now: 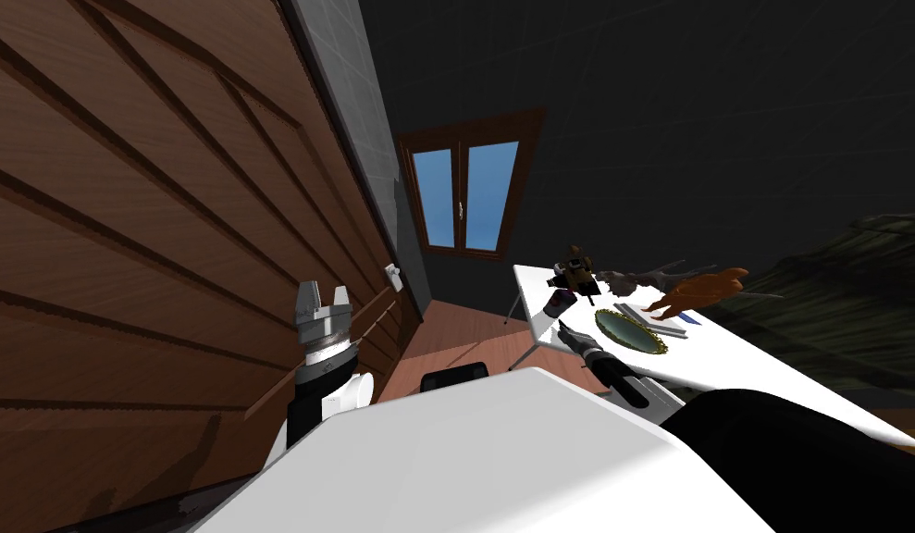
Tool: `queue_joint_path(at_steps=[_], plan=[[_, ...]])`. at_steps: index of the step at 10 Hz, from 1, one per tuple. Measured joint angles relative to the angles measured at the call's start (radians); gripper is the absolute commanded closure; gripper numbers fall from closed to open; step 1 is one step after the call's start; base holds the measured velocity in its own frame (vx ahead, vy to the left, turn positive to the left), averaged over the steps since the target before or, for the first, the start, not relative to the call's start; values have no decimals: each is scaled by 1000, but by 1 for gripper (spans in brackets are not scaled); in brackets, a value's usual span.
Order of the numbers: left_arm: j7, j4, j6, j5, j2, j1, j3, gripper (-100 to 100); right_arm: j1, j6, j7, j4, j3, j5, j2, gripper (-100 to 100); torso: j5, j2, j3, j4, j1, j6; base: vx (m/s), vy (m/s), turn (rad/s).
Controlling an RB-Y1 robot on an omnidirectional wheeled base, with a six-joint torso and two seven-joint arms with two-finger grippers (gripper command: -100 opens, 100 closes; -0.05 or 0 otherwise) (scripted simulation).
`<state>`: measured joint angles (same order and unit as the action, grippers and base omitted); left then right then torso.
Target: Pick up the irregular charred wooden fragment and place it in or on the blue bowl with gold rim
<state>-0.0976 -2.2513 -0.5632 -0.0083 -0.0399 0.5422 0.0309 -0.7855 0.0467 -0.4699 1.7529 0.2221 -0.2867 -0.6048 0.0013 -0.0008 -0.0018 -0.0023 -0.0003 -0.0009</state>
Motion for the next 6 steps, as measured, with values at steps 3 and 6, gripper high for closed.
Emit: queue_joint_path(at_steps=[3, 6], plan=[[0, 0, 0, 0, 0, 0, 0, 0, -39, 22, 29, 43, 24, 28, -57, 100, 0, 5, 3, 1, 1, 1, -53, 19, -47], [0, 0, 0, 0, 0, 0, 0, 0, -52, 34, 43, 60, 33, 40, -80, 100, -1, 4, 3, 2, 1, 2, -40, 11, -18]])
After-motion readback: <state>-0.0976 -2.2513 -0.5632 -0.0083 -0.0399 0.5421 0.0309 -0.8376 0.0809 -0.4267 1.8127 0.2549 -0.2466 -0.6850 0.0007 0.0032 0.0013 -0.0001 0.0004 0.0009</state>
